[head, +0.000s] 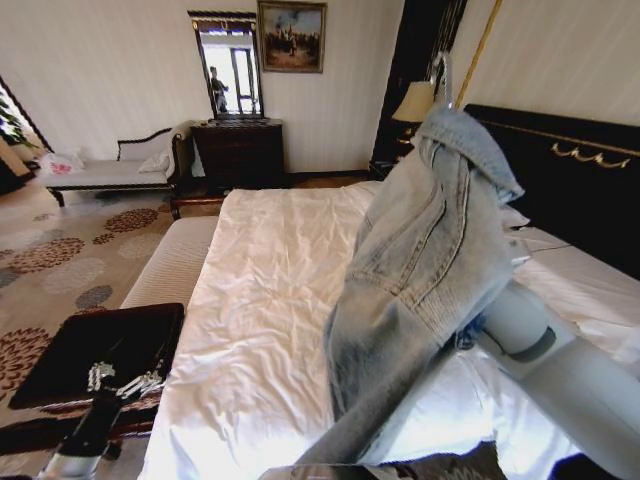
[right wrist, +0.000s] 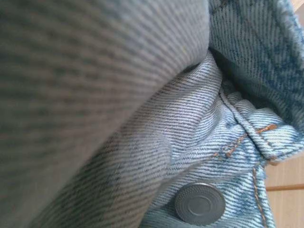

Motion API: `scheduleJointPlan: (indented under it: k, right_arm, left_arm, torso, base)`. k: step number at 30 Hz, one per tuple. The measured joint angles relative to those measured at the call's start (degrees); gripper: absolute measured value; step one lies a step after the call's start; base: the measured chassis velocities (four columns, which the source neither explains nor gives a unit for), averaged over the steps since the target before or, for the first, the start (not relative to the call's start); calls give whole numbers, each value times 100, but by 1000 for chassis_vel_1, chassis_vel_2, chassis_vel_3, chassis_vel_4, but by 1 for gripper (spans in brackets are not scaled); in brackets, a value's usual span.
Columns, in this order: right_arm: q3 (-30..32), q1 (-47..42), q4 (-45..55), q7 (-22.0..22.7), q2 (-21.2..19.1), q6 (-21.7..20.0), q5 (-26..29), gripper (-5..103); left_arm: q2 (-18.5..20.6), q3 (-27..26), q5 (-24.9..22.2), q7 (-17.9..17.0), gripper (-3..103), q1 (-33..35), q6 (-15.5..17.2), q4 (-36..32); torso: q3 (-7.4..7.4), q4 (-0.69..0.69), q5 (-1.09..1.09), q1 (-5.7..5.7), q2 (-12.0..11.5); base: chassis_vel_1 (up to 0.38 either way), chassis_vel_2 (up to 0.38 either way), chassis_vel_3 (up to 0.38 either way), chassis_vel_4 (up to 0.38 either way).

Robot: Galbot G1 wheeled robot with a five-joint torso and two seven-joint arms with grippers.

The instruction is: Pick up the clothes from the bed and hang them on the clothes hanger.

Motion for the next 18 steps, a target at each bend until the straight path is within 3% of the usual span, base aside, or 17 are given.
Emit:
scheduleJointPlan:
  k: [8,18]
  right_arm:
    - [455,-454,108,-35,25,41,-117,20]
    - [729,-501,194,-22,-5,41,-62,20]
  left_arm:
    - [-114,190,191,83,100,-76,-31,92]
    - [-154,225,245,150,100,-40,-76,140]
  torso:
    - [1,1,-2,4,-1]
    - [0,1,0,-1,0]
  base:
    - [83,-74,-90,96]
    - [239,-240,-269,259]
